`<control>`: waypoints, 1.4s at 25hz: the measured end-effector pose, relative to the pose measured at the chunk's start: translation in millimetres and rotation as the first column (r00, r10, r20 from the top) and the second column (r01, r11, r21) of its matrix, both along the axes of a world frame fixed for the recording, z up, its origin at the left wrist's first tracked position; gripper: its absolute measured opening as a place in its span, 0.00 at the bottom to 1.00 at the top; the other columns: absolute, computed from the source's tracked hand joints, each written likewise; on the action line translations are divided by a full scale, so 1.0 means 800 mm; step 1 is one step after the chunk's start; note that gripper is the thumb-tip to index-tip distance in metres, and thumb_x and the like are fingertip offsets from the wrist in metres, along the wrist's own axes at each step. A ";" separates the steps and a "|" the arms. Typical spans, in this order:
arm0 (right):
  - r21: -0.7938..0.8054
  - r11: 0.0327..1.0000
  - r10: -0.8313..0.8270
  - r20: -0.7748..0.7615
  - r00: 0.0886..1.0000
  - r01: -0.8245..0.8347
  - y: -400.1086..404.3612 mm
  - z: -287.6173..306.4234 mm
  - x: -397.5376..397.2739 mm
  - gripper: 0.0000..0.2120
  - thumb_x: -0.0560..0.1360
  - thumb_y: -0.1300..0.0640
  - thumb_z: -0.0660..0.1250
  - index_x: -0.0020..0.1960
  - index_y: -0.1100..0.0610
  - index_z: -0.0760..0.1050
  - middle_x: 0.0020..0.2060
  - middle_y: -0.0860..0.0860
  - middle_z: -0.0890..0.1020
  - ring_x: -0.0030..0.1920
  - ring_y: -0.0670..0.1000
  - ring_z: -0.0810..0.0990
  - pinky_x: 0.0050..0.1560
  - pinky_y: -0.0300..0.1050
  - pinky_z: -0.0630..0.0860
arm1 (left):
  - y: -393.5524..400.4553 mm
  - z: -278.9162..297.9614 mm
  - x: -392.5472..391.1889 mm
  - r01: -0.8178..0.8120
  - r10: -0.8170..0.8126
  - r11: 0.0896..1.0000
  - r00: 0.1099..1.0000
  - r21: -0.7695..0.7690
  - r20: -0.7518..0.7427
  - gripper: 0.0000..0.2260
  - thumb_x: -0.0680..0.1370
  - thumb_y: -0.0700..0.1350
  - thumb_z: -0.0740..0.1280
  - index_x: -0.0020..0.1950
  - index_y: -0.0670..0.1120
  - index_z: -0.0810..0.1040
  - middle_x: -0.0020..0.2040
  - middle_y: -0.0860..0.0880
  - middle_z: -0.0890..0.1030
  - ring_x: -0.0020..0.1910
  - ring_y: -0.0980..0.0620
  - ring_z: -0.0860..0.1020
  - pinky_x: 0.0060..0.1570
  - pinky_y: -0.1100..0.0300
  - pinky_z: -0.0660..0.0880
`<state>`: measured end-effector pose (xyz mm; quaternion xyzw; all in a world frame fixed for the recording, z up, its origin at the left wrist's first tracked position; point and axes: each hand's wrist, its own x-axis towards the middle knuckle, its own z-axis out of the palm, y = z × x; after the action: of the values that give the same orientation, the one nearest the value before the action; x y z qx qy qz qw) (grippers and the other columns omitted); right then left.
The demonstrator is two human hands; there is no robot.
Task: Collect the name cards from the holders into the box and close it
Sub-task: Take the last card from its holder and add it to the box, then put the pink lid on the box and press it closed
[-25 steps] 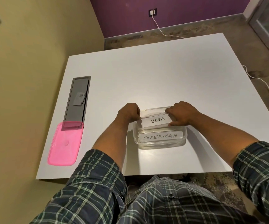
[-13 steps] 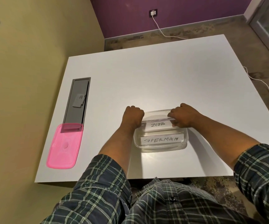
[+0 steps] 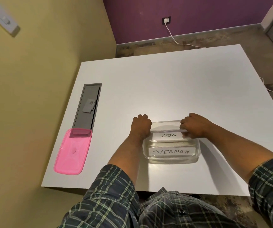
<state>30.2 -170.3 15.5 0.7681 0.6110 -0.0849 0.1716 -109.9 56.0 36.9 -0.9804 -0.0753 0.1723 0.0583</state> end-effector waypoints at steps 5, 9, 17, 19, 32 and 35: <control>-0.003 0.997 0.073 -0.037 0.997 -0.073 0.010 0.000 0.011 0.17 0.77 0.38 0.61 0.49 0.50 0.79 0.46 0.46 0.81 0.46 0.53 0.81 0.48 0.45 0.68 | 0.012 0.005 -0.004 -0.105 0.105 0.976 0.994 -0.192 -0.011 0.07 0.75 0.46 0.67 0.47 0.43 0.81 0.47 0.46 0.78 0.51 0.42 0.78 0.47 0.54 0.71; 0.185 0.983 0.022 -0.118 0.993 0.001 0.038 0.011 0.011 0.22 0.79 0.35 0.56 0.43 0.50 0.78 0.42 0.46 0.82 0.37 0.52 0.80 0.35 0.41 0.68 | 0.028 0.021 -0.008 -0.257 0.302 0.890 0.951 -0.378 0.064 0.13 0.77 0.49 0.65 0.33 0.46 0.74 0.33 0.50 0.74 0.42 0.44 0.79 0.38 0.59 0.69; 0.381 0.925 0.064 -0.198 0.978 0.017 0.194 0.065 -0.031 0.14 0.81 0.42 0.60 0.55 0.48 0.78 0.45 0.44 0.83 0.41 0.53 0.82 0.38 0.42 0.69 | 0.121 0.018 -0.091 -0.494 0.622 0.763 0.735 -0.416 0.268 0.11 0.78 0.49 0.63 0.55 0.47 0.81 0.52 0.49 0.81 0.52 0.46 0.80 0.49 0.55 0.73; 0.351 0.936 0.082 -0.209 0.975 -0.004 0.237 0.076 -0.049 0.14 0.81 0.44 0.60 0.62 0.48 0.76 0.52 0.44 0.83 0.47 0.53 0.83 0.43 0.44 0.73 | 0.148 0.008 -0.131 -0.575 0.718 0.683 0.643 -0.451 0.267 0.15 0.79 0.49 0.63 0.63 0.48 0.78 0.57 0.48 0.82 0.58 0.45 0.79 0.55 0.53 0.74; 0.025 0.973 0.233 -0.108 0.967 -0.231 0.447 0.040 -0.178 0.26 0.77 0.45 0.64 0.72 0.50 0.67 0.66 0.49 0.75 0.63 0.56 0.77 0.54 0.51 0.75 | 0.233 -0.045 -0.300 -0.851 0.847 0.516 0.524 -0.096 -0.094 0.15 0.73 0.51 0.70 0.57 0.48 0.74 0.53 0.48 0.78 0.54 0.45 0.77 0.61 0.44 0.67; -0.026 0.970 0.239 -0.128 0.963 -0.244 0.472 0.020 -0.207 0.28 0.76 0.47 0.67 0.74 0.51 0.66 0.67 0.49 0.74 0.62 0.56 0.77 0.53 0.51 0.77 | 0.240 -0.058 -0.310 -0.824 0.820 0.549 0.563 -0.137 -0.103 0.09 0.73 0.48 0.70 0.50 0.48 0.75 0.46 0.50 0.79 0.49 0.46 0.79 0.62 0.45 0.65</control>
<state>-135.5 207.4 31.8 0.6776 0.7075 -0.1234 0.1583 -357.8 248.1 -9.7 -0.8304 -0.5087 0.1981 -0.1116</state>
